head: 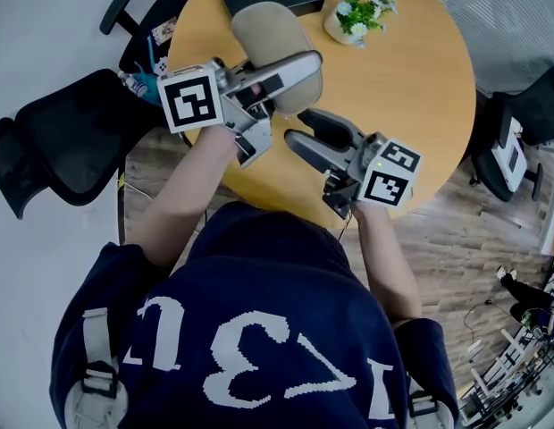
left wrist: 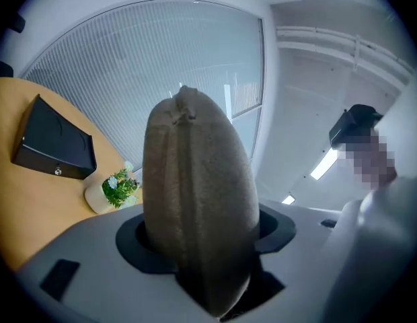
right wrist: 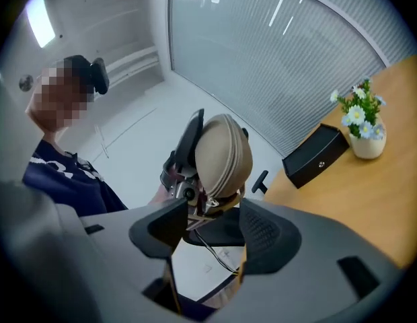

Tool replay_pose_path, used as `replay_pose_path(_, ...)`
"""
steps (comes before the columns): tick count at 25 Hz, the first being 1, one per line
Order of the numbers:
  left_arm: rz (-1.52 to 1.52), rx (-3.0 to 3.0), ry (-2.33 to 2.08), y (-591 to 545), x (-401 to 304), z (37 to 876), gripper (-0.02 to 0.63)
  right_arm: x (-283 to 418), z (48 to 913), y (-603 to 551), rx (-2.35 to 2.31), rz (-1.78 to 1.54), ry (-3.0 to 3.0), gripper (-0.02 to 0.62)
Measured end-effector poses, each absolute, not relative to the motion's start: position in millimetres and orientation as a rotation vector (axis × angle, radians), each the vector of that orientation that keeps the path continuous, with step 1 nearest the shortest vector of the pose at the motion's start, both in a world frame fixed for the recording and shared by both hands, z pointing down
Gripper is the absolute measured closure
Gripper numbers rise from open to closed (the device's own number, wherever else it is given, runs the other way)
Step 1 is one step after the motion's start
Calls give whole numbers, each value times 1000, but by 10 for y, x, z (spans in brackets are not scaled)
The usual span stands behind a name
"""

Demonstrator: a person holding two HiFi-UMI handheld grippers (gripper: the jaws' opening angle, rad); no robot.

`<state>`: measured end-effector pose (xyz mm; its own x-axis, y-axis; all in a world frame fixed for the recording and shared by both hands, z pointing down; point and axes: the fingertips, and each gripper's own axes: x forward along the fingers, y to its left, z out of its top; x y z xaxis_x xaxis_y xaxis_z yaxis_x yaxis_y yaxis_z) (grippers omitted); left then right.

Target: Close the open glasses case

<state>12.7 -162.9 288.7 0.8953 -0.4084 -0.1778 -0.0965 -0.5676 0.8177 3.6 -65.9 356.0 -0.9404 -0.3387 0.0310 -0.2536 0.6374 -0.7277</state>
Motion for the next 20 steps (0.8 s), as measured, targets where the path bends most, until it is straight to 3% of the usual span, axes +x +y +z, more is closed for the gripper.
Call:
replay_pose_path(4,-474,2164,-405,-1639,139,2807,313,-85,3504,-706,-484,-1241,2652,365)
replay_pose_path(13,-570,2172,-479,-1645,24,2725,313,-43,3457,-722,-535,-1183,2682,558)
replay_pose_path(20,-644,2113,-441,-1611,-75,2671,316,71,3339,-655,-615,-1012,2735,572)
